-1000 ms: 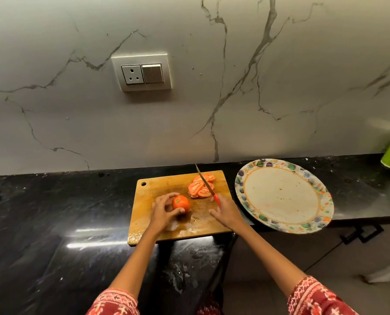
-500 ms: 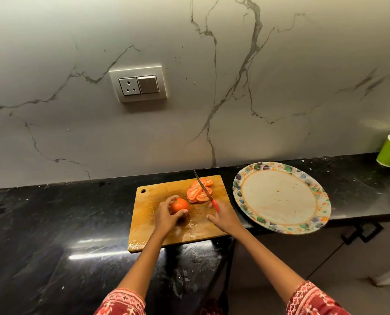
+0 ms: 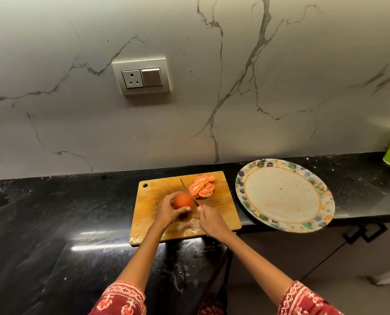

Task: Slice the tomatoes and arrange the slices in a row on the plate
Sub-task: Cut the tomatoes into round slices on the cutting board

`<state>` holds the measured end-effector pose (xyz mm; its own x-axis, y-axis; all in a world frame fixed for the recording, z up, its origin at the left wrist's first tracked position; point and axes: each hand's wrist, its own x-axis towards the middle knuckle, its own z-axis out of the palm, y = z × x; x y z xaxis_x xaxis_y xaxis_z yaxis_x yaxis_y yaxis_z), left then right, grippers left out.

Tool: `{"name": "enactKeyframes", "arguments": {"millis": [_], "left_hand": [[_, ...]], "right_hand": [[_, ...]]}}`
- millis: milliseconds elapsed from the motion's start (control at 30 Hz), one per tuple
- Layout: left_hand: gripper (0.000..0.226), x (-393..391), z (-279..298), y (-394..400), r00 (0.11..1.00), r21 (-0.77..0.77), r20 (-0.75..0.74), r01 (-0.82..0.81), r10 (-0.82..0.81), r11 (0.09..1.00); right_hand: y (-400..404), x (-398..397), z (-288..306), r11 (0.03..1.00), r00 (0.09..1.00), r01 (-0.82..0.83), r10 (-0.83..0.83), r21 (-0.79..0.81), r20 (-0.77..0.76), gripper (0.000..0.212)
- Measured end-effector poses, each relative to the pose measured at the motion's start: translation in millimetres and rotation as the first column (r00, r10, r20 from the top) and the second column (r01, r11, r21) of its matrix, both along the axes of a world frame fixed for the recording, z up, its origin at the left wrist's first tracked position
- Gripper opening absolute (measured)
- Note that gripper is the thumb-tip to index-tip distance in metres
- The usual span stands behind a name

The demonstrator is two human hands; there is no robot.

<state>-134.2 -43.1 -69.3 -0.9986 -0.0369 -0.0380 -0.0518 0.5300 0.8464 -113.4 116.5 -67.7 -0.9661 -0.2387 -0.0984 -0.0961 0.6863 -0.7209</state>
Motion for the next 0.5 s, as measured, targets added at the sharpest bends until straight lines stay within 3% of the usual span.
{"name": "enactKeyframes", "arguments": {"millis": [233, 500], "left_hand": [[0.063, 4.5, -4.9, -9.9, 0.997, 0.022, -0.017, -0.079, 0.079, 0.997], [0.064, 4.0, -5.3, -9.0, 0.998, -0.023, -0.013, -0.067, 0.066, 0.998]], "right_hand": [[3.9, 2.2, 8.8, 0.991, 0.991, 0.129, -0.127, 0.031, -0.049, 0.036], [-4.2, 11.2, 11.0, 0.994, 0.994, 0.008, -0.019, 0.105, 0.104, 0.033]]}}
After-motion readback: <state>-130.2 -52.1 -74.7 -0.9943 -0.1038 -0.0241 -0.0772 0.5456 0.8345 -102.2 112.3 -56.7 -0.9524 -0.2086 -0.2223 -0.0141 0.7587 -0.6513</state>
